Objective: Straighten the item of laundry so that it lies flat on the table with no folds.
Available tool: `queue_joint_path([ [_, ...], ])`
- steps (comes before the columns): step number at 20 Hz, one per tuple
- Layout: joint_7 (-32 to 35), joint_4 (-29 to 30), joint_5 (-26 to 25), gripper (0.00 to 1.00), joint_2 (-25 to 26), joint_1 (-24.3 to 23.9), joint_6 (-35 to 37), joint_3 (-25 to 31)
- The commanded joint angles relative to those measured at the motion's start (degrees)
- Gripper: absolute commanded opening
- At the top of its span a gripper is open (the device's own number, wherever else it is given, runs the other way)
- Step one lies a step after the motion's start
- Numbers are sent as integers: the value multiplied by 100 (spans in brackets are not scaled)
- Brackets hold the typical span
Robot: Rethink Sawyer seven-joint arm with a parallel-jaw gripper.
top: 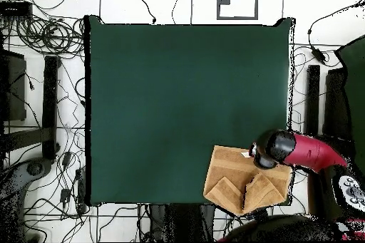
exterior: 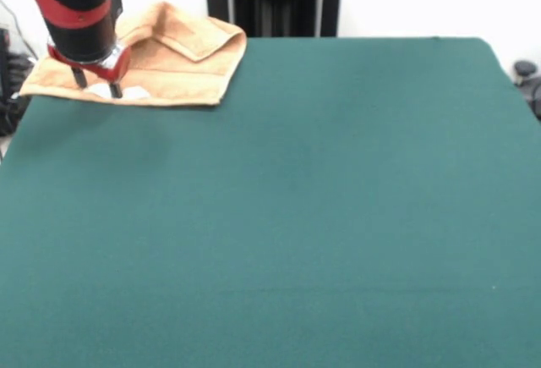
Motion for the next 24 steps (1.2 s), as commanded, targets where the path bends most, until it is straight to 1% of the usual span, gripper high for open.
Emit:
queue_joint_path([
  [1, 1187, -1395, -518, 100, 1643, 356, -2573, 137],
  [3, 1316, -1343, -456, 100, 1658, 327, -2834, 117],
  [7, 1263, -1180, -277, 100, 1473, 317, -2575, 118],
  [8, 1234, -1093, -275, 100, 1363, 352, -2506, 102],
  [11, 1127, -698, 30, 100, 1019, 252, -2096, 261],
  [15, 1041, -265, 399, 100, 687, 149, -1667, 432],
  [19, 740, 162, 697, 100, 458, -100, -1557, 678],
  [24, 462, 563, 765, 100, 98, -217, -1538, 768],
])
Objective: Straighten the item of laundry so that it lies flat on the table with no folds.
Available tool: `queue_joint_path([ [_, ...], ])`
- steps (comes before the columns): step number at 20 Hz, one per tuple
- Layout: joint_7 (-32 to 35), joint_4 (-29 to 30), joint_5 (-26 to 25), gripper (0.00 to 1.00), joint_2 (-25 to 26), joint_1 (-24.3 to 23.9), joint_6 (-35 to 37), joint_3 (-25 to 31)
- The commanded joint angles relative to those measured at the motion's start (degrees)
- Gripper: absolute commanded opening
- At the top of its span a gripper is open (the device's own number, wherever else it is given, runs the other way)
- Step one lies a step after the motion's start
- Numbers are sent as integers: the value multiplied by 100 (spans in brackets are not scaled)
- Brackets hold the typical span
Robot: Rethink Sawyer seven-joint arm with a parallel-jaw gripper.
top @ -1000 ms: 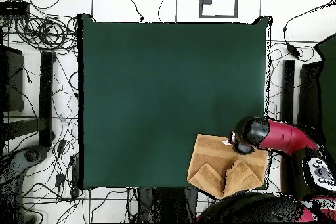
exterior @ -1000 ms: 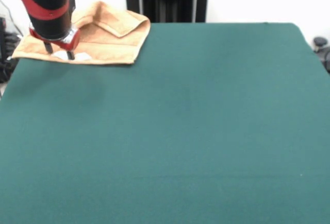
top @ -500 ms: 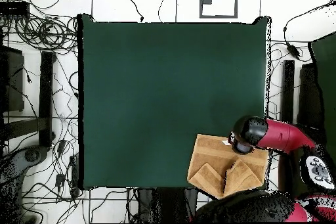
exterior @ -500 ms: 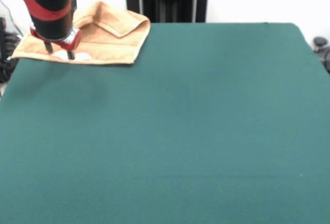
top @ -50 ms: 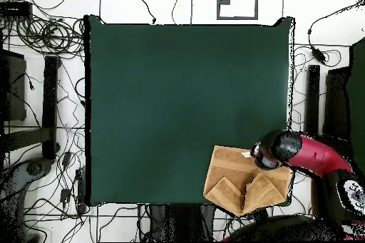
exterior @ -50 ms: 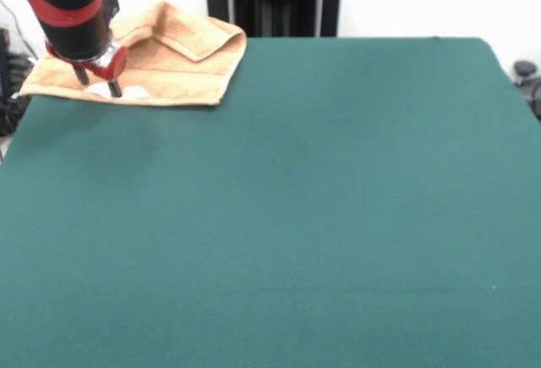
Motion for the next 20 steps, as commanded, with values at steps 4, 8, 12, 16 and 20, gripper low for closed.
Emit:
queue_joint_path([
  [4, 464, 570, 272, 100, -28, -67, -1431, 921],
  [8, 531, 671, 376, 100, 24, -147, -1607, 1039],
  [12, 640, 852, 382, 100, -22, -156, -1865, 1063],
  [16, 566, 1005, 370, 100, -204, -166, -1853, 1106],
  [20, 446, 1187, 471, 100, -625, -104, -1461, 1091],
])
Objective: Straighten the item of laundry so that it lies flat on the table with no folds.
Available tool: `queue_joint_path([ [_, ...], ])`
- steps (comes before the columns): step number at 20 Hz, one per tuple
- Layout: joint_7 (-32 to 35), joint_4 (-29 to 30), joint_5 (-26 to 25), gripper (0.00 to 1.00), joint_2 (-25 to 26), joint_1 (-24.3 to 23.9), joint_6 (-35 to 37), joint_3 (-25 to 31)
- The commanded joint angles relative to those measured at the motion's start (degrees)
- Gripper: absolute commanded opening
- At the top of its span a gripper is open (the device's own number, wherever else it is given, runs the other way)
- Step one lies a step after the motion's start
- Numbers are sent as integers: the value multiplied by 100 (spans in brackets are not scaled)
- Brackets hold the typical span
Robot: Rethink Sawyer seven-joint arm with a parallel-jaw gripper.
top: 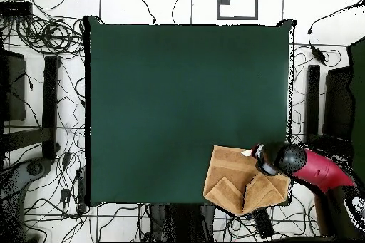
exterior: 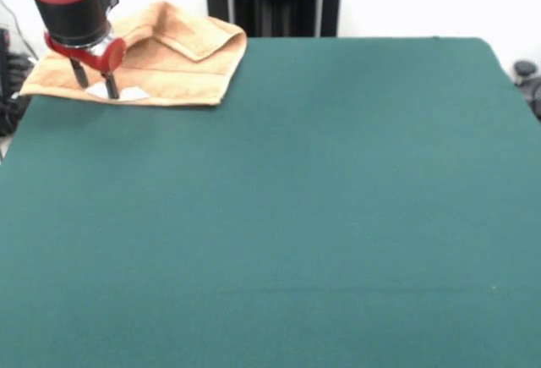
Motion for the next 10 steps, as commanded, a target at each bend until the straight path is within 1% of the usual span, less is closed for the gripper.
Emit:
queue_joint_path([
  [1, 416, 509, 394, 100, -364, 302, -246, 844],
  [5, 334, 726, 643, 100, -743, 262, 156, 942],
  [7, 240, 880, 760, 100, -963, 192, 281, 1040],
  [10, 159, 1024, 893, 100, -1165, 131, 390, 1130],
])
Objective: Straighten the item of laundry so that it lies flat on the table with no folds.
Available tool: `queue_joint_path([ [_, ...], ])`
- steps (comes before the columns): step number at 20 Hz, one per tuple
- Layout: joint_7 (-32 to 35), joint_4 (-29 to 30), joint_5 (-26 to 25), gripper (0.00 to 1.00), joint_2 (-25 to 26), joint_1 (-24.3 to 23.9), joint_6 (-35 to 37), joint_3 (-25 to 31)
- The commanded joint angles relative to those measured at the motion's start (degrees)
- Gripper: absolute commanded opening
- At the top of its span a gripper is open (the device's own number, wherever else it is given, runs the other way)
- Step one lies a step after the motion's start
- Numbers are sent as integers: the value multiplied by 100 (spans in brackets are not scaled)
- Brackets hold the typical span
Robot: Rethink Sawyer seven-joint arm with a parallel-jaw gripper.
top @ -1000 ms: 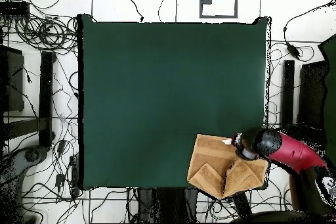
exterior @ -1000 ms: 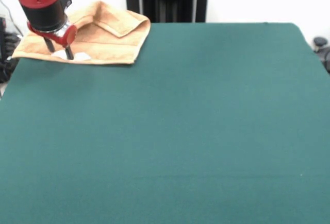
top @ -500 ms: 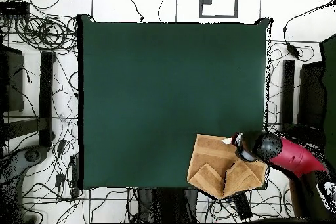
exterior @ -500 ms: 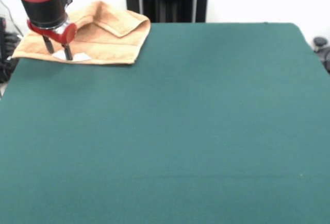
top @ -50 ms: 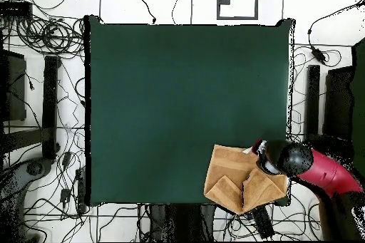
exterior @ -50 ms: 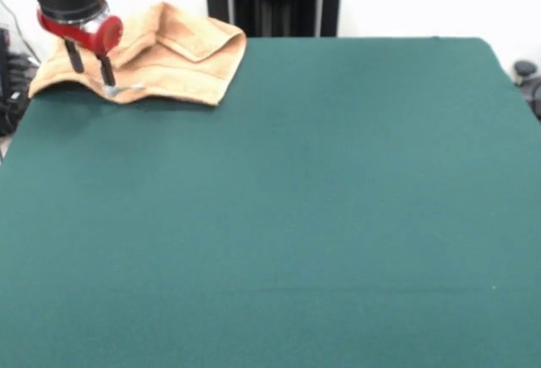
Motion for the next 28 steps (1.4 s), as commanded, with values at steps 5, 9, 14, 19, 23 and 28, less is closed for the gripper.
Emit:
queue_joint_path([
  [5, 205, 515, 436, 100, -221, 196, 35, 856],
  [9, 258, 414, 320, 100, 124, 198, -387, 828],
  [14, 332, 303, 212, 100, 446, 220, -765, 806],
  [19, 207, 50, 75, 100, 869, 156, -1094, 810],
  [23, 281, -109, 46, 100, 1245, 143, -1562, 805],
  [28, 409, -324, 15, 100, 1668, 219, -2147, 727],
])
